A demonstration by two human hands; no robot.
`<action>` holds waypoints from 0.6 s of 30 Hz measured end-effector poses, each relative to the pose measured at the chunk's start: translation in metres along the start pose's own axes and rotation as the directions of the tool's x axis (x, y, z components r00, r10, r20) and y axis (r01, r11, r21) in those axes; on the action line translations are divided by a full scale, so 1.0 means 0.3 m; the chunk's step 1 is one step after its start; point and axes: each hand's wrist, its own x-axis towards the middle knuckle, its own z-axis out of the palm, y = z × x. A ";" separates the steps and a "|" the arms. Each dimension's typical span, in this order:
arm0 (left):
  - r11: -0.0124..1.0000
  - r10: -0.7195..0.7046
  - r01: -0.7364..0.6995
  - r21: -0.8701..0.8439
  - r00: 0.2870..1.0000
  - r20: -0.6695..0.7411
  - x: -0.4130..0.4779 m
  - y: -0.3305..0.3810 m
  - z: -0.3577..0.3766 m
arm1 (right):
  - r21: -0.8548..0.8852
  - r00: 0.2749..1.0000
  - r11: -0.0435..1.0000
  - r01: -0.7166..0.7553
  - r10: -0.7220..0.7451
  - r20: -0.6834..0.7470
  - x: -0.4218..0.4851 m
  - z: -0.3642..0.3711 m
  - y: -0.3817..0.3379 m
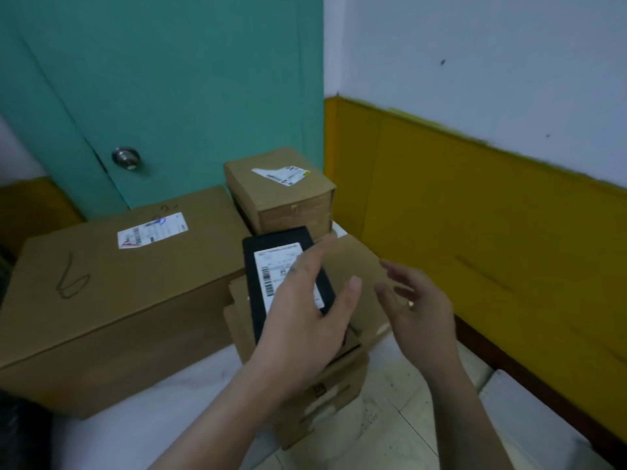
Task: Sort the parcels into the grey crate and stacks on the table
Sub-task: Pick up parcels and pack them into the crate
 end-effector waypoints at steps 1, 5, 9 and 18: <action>1.000 0.004 -0.005 0.021 0.999 0.034 -0.001 0.004 0.023 | -0.010 1.000 1.000 -0.019 0.018 -0.016 0.016 -0.013 0.026; 0.998 -0.023 0.018 0.052 0.996 0.092 -0.024 -0.019 0.097 | -0.012 0.993 0.993 -0.114 0.113 -0.026 0.029 -0.072 0.126; 0.998 -0.045 0.041 0.052 0.994 0.096 -0.055 -0.057 0.111 | -0.015 0.987 0.988 -0.155 0.155 -0.037 0.017 -0.088 0.177; 0.991 0.053 -0.062 0.118 0.995 0.081 -0.107 -0.032 0.176 | -0.081 0.978 0.974 -0.210 0.210 0.000 0.004 -0.092 0.230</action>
